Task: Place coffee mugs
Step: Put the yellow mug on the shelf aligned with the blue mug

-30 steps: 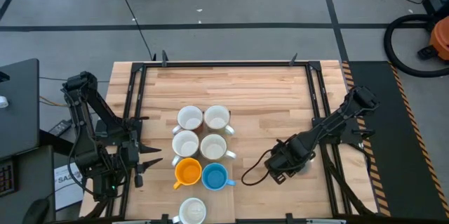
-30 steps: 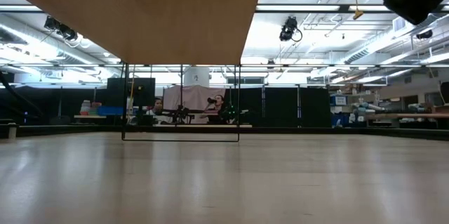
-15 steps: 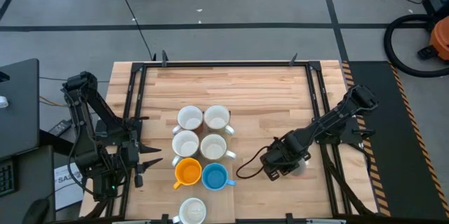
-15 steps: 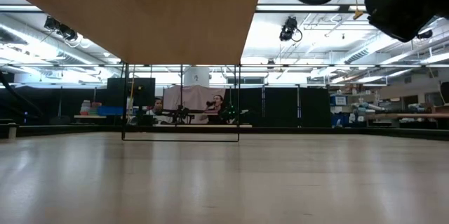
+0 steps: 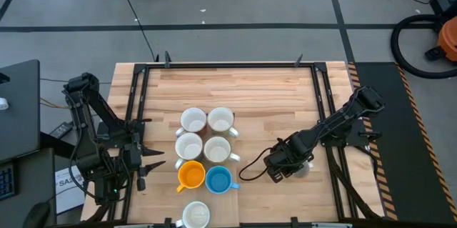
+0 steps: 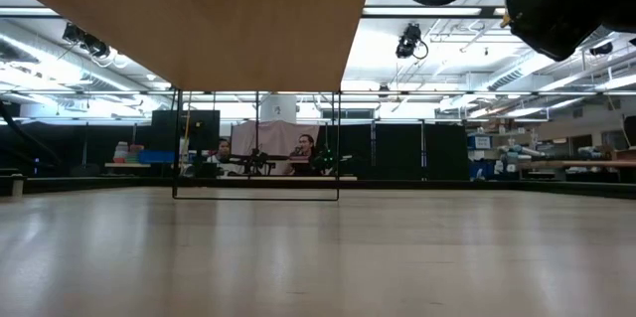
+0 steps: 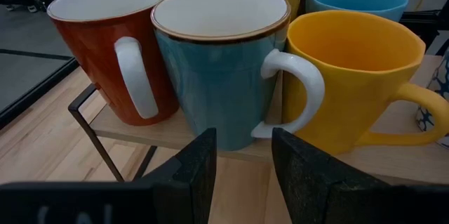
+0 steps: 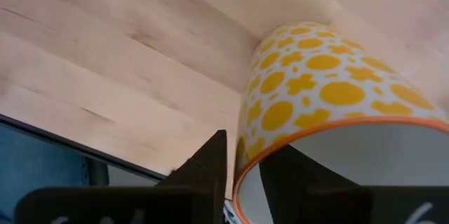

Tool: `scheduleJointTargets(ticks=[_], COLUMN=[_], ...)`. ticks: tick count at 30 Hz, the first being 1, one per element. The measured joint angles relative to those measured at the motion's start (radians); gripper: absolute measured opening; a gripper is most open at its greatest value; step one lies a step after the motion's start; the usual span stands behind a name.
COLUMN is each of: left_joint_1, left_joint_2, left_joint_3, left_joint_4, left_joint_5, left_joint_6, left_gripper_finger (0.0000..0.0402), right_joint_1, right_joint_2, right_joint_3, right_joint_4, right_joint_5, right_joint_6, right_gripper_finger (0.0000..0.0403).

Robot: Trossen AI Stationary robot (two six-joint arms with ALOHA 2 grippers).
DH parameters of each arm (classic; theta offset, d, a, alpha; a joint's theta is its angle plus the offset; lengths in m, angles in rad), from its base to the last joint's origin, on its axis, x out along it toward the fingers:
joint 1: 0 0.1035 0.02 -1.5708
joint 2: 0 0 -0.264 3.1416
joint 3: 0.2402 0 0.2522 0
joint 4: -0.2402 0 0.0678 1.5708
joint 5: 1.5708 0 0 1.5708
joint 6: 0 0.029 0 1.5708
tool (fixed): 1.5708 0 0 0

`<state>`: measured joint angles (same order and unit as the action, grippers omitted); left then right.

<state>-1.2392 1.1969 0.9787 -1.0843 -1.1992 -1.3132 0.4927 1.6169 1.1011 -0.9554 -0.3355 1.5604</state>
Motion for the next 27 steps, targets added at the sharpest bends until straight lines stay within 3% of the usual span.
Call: scheduleJointTargets(ticks=[9,27], left_joint_1=[0.0,0.0], left_joint_2=[0.0,0.0], left_joint_3=[0.0,0.0], left_joint_4=[0.0,0.0], left_joint_5=[0.0,0.0], left_joint_6=[0.0,0.0], left_gripper_finger=[0.0144,0.0144], right_joint_1=[0.0,-0.05], right_joint_2=[0.0,0.0], right_joint_3=[0.0,0.0], right_joint_4=[0.001,0.001], right_joint_5=[0.003,0.076], right_joint_6=[0.008,0.035], right_gripper_finger=[0.0122,0.0122])
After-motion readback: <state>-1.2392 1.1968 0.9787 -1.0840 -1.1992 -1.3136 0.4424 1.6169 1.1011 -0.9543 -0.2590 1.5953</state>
